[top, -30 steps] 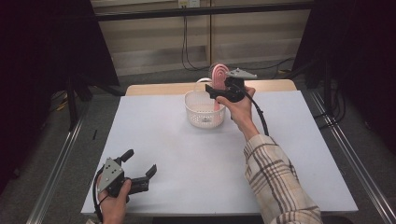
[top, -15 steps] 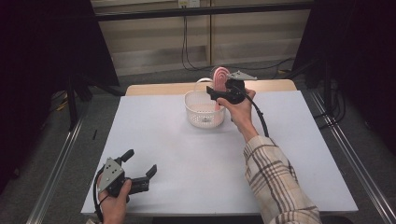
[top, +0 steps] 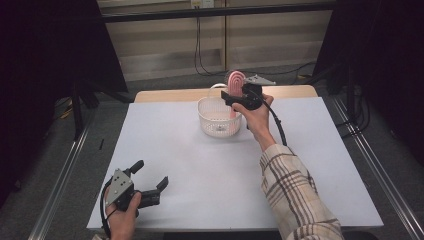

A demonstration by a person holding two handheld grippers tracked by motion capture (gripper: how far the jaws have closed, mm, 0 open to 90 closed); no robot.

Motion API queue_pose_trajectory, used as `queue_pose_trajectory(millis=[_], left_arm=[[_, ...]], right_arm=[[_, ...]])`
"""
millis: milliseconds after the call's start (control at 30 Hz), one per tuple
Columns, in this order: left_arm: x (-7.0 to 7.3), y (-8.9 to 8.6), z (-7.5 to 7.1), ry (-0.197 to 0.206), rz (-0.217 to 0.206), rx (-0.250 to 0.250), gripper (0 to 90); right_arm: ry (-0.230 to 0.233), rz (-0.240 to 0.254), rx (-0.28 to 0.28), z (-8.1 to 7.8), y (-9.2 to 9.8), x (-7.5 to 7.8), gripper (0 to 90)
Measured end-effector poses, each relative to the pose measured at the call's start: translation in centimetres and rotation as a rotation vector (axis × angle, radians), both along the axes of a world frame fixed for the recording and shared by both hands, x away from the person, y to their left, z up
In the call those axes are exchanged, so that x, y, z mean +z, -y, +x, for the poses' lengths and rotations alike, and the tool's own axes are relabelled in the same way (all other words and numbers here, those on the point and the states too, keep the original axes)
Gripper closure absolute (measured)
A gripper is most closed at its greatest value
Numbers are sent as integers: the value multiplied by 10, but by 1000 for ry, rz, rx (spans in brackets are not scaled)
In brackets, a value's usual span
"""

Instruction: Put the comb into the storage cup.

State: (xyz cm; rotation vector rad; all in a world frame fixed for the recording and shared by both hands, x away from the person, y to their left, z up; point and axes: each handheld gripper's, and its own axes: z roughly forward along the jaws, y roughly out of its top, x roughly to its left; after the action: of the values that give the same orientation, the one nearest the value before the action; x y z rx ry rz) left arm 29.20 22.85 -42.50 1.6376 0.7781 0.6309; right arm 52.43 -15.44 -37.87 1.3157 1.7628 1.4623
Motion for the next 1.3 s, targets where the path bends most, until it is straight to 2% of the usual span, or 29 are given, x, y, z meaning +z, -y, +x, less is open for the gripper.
queue_pose_trajectory(millis=[133, 733, 1300], left_arm=[[0, -1, 0, 1, 2, 3, 25], [0, -1, 0, -1, -2, 2, 25], [0, -1, 0, -2, -2, 1, 25]], right_arm=[[-5, -1, 13, 1, 1, 0, 182], [-22, -6, -13, 6, 5, -1, 169], [-26, -16, -19, 2, 9, 1, 108]])
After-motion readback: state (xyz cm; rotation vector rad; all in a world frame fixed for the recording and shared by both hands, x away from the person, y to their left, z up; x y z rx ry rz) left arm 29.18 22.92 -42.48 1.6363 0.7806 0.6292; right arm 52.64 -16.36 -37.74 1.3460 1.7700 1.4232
